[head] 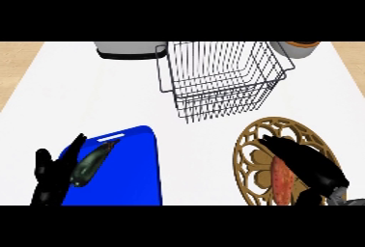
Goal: Pick the sweet potato from the placemat and place it in the basket
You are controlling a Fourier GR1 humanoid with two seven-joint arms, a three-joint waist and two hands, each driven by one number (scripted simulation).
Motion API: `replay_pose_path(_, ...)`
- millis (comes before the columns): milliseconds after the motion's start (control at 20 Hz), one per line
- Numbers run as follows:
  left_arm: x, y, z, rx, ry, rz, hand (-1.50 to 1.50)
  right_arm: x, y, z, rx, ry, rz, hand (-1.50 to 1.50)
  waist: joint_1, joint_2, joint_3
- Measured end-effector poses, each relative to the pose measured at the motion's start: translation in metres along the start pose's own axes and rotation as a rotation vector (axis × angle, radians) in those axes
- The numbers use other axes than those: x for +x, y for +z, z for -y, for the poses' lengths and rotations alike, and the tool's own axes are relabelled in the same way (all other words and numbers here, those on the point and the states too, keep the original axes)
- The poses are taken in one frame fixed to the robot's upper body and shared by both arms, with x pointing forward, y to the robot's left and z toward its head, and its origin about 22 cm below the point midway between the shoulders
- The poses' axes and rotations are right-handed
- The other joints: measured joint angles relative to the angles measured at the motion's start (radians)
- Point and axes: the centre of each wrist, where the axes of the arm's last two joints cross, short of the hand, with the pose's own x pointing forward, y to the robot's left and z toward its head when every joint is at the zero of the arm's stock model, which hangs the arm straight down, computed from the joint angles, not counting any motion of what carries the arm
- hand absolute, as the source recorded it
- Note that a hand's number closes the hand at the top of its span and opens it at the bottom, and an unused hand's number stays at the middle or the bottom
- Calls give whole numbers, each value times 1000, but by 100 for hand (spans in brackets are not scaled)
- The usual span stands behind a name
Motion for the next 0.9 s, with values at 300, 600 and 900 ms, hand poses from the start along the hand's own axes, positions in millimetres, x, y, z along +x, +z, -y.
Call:
replay_pose_path(300,1,2,1,8,-8,2,0,-3,-1,-6,-19,69,34,150,0,0,-1)
replay_pose_path(600,-1,2,2,10,-11,9,0,-5,-5,-14,-74,152,61,150,0,-3,-4)
replay_pose_path(900,0,1,-2,-5,-5,6,0,41,-21,-21,-113,179,71,150,2,-3,-4)
